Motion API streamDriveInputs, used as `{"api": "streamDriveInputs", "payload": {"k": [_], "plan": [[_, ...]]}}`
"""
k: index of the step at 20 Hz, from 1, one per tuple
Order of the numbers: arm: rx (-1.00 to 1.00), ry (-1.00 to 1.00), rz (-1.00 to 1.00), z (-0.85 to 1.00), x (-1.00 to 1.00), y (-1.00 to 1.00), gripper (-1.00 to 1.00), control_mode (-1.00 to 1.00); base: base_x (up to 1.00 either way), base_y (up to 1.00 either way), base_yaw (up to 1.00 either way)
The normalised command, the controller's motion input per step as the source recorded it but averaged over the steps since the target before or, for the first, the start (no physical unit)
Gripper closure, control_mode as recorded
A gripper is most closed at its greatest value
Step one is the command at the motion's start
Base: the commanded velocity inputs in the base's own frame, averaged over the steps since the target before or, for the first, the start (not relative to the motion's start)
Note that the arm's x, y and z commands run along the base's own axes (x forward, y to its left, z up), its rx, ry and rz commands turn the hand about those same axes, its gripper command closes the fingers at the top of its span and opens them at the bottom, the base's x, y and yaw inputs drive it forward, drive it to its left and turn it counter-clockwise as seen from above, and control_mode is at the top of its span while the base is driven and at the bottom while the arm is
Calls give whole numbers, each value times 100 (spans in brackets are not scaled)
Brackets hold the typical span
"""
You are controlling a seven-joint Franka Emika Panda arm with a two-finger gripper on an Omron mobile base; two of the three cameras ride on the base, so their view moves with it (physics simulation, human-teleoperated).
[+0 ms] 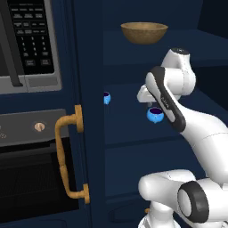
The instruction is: Gather all objects into one cabinet and sort the glasses and bowls to opposite sides.
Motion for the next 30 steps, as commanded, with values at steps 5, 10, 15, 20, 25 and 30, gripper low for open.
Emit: {"api": "streamDriveInputs", "payload": {"k": [5, 10, 15, 20, 25, 30], "plan": [[0, 0, -1, 0, -44, 0, -100, -100, 0, 0, 0], [0, -5, -3, 0, -70, -11, -100, -100, 0, 0, 0], [0, -9, -3, 0, -92, -39, -100, -100, 0, 0, 0], [-1, -1, -6, 14, -96, -14, -100, -100, 0, 0, 0], [-3, 0, -12, 10, -91, -3, -100, -100, 0, 0, 0], [-6, 0, -10, 11, -46, 0, -100, -100, 0, 0, 0]]}}
